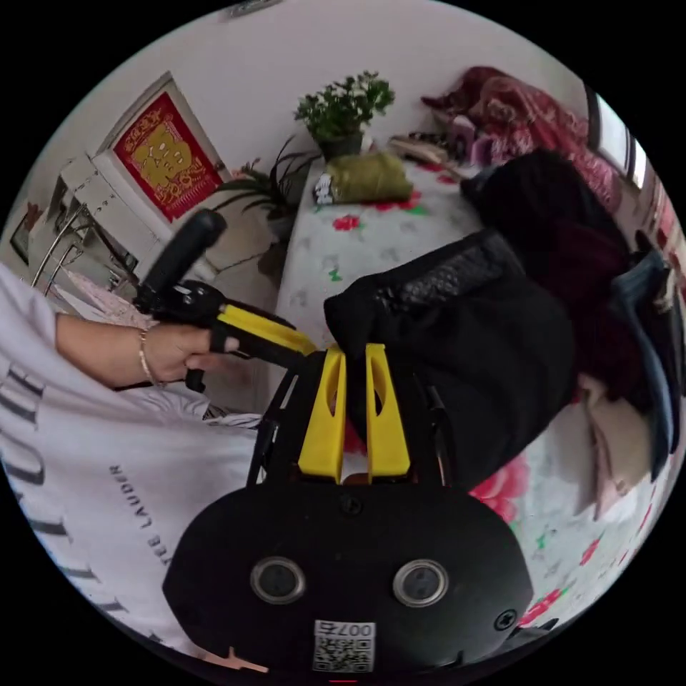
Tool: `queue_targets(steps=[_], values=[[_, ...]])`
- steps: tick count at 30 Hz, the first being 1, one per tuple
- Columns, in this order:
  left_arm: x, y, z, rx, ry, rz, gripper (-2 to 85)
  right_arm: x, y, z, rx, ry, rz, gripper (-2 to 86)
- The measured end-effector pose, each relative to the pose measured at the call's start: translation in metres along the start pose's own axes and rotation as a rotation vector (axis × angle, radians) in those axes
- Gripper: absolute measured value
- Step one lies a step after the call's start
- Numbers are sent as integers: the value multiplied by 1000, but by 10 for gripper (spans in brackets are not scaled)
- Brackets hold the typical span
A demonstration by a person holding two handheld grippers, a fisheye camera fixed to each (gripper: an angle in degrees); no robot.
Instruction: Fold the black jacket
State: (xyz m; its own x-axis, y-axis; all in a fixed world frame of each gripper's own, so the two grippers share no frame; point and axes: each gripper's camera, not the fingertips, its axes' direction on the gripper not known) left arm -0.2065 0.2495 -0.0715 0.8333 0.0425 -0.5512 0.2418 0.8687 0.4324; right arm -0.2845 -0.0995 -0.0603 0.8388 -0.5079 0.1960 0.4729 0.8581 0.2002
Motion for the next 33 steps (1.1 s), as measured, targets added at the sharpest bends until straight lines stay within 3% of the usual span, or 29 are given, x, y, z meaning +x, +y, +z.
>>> queue_targets(steps=[3, 6, 12, 15, 21, 27, 33], values=[[-29, 0, -25, 27, 54, -92, 77, 18, -2, 46, -60, -185, 103, 68], [-52, -12, -35, 11, 128, -110, 103, 53, 24, 15, 136, -311, 217, 73], [-88, -65, -37, -74, 400, -83, 173, 177, 147, -41, 433, -346, 745, 89], [-95, -86, -37, -127, 444, -31, 194, 217, 191, -41, 486, -334, 929, 100], [-117, -117, -16, -262, 539, -75, 207, 281, 191, -14, 420, -343, 1043, 119], [-129, -133, -22, -352, 539, -18, 114, 327, 174, 26, 272, -391, 1069, 112], [-142, -140, -68, -344, 547, 89, 71, 332, 188, 10, 350, -501, 1024, 79]])
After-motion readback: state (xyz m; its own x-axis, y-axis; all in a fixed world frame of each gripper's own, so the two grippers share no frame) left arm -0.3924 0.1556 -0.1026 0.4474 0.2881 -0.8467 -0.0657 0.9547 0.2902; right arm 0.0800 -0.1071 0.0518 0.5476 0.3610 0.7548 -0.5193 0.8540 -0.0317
